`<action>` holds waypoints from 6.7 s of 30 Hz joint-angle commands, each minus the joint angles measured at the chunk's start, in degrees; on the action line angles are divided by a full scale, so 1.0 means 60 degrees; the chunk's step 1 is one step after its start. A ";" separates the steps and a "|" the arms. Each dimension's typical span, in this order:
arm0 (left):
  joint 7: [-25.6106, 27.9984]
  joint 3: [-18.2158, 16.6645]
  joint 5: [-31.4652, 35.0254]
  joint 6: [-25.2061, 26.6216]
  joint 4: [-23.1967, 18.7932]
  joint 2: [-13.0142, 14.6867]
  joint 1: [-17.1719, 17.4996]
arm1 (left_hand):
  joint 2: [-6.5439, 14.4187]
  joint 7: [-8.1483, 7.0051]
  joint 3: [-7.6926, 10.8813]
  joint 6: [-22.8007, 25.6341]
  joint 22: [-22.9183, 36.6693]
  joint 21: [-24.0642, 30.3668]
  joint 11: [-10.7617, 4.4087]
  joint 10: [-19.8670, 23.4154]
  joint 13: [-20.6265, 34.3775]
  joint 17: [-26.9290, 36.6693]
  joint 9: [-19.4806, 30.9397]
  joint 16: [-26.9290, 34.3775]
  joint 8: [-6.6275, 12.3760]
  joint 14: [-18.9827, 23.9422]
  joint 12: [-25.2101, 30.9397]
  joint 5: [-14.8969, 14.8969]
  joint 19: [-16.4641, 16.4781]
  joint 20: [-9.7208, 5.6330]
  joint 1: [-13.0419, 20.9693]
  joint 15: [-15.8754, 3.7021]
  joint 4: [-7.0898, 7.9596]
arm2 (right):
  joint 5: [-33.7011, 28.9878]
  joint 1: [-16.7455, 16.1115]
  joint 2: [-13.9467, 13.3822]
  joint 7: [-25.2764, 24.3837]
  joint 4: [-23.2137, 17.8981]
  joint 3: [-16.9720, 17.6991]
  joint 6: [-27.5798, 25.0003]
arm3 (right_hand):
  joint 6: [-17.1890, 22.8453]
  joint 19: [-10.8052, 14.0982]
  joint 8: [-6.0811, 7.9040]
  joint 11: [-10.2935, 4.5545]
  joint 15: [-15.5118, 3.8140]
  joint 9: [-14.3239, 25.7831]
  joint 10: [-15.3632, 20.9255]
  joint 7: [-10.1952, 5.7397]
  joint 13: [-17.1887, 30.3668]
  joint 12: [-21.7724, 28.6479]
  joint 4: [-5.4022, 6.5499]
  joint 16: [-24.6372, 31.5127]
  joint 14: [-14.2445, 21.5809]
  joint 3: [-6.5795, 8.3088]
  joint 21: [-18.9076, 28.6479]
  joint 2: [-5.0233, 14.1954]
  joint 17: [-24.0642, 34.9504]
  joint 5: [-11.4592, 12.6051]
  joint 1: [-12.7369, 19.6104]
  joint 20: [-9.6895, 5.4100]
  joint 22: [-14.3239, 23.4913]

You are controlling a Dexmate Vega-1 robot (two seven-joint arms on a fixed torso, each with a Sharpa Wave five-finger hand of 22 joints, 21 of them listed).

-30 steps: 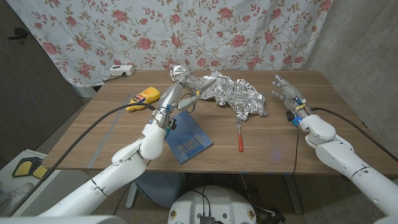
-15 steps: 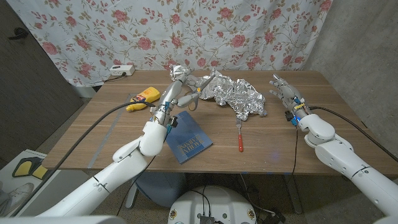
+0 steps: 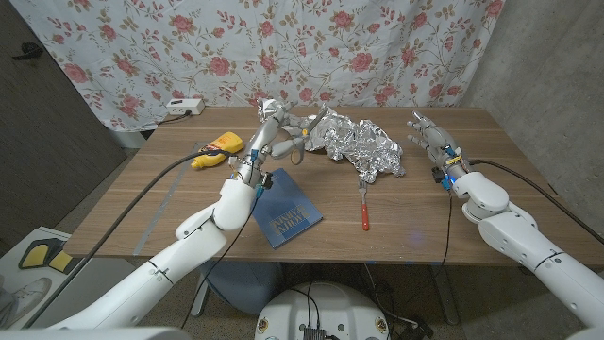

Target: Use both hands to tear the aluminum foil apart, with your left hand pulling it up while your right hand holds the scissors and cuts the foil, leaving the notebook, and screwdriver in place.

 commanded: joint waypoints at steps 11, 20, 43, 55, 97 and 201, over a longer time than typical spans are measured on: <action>-0.0281 0.0190 -0.0448 -0.0820 0.0767 -0.0378 -0.0500 | 0.0089 0.0013 -0.0034 0.0100 0.0018 0.0031 -0.0321 0.0233 0.2032 0.0095 0.0020 -0.0030 0.0012 0.0030 0.0934 -0.0074 0.0015 -0.0106 0.0114 -0.0184 0.0009 | -0.0169 -0.0018 0.0041 0.0083 -0.0306 -0.0194 0.0038 | -0.0003 -0.0030 0.0050 -0.0129 0.0038 0.0011 0.0421 0.0013 0.0063 0.0147 -0.0096 0.0055 0.0103 0.0144 0.0059 -0.0026 -0.0019 0.0050 0.0170 0.0050 0.0021; -0.0164 0.0239 -0.0622 -0.1186 0.1085 -0.0695 -0.0643 | 0.0103 0.0004 -0.0054 0.0128 0.0018 0.0022 -0.0322 0.0212 0.2030 0.0125 0.0021 -0.0036 0.0012 0.0021 0.0943 -0.0099 -0.0011 -0.0127 0.0131 -0.0177 0.0017 | -0.0266 -0.0037 -0.0008 0.0118 -0.0422 -0.0199 0.0109 | -0.0023 -0.0070 0.0048 -0.0164 0.0069 0.0010 0.0603 -0.0014 0.0096 0.0194 -0.0136 0.0068 0.0144 0.0200 0.0047 -0.0020 -0.0024 0.0068 0.0265 0.0080 0.0021; -0.0092 0.0431 -0.1273 -0.1558 0.1580 -0.1395 -0.0645 | 0.0126 -0.0018 -0.0084 0.0233 0.0021 0.0004 -0.0322 0.0178 0.2040 0.0152 0.0023 -0.0119 0.0025 -0.0058 0.0982 -0.0151 -0.0086 -0.0033 0.0155 -0.0155 0.0032 | -0.0351 -0.0218 -0.0044 0.0178 -0.0582 -0.0141 0.0335 | -0.0034 -0.0070 0.0055 -0.0206 0.0063 0.0010 0.0681 -0.0018 0.0148 0.0178 -0.0193 0.0070 0.0160 0.0292 0.0053 -0.0027 -0.0030 0.0091 0.0431 0.0079 0.0020; -0.0398 0.0430 -0.1793 -0.1850 0.1750 -0.1527 -0.0721 | 0.0158 -0.0016 -0.0104 0.0235 0.0023 -0.0001 -0.0323 0.0136 0.2025 0.0182 0.0024 -0.0133 0.0011 -0.0067 0.0978 -0.0179 -0.0120 -0.0003 0.0157 -0.0162 0.0050 | -0.0468 -0.0292 -0.0147 0.0213 -0.0800 -0.0101 0.0406 | 0.0188 -0.0073 0.0131 -0.0469 0.0016 0.0006 0.1136 -0.0387 0.0226 0.0293 -0.0204 0.0110 0.0270 0.0375 0.0058 -0.0064 -0.0030 0.0105 0.0571 0.0082 0.0020; -0.1495 0.0372 -0.3648 -0.2602 0.2433 -0.2107 -0.1170 | 0.0218 0.0004 -0.0180 0.0285 0.0028 0.0016 -0.0307 0.0065 0.2055 0.0329 0.0026 -0.0102 -0.0006 0.0035 0.1044 -0.0272 -0.0154 0.0044 0.0228 -0.0201 0.0042 | -0.0434 -0.0261 -0.0390 0.0585 -0.0963 -0.0137 0.0261 | 0.2723 -0.0106 0.0791 -0.0301 0.0023 0.0045 0.1342 -0.0783 0.0509 0.0146 -0.0084 0.0115 0.0240 0.0518 0.0063 -0.0130 0.0015 0.0103 0.0616 0.0088 0.0027; -0.5420 0.0465 -0.7974 -0.3177 0.3945 -0.2524 -0.1724 | 0.0347 -0.0008 -0.0290 0.0469 0.0035 0.0015 -0.0308 -0.0111 0.2072 0.0584 0.0033 -0.0224 0.0025 0.0018 0.1123 -0.0526 -0.0352 0.0111 0.0364 -0.0216 0.0050 | -0.1647 0.0160 -0.1496 0.0845 -0.2108 -0.0567 -0.1094 | 0.4850 -0.1490 0.0584 0.0035 0.0284 0.0223 -0.1193 -0.0955 0.1245 -0.0608 -0.0214 -0.0150 -0.1534 0.1142 -0.0043 -0.0197 0.0024 0.0189 0.1495 0.0095 0.0023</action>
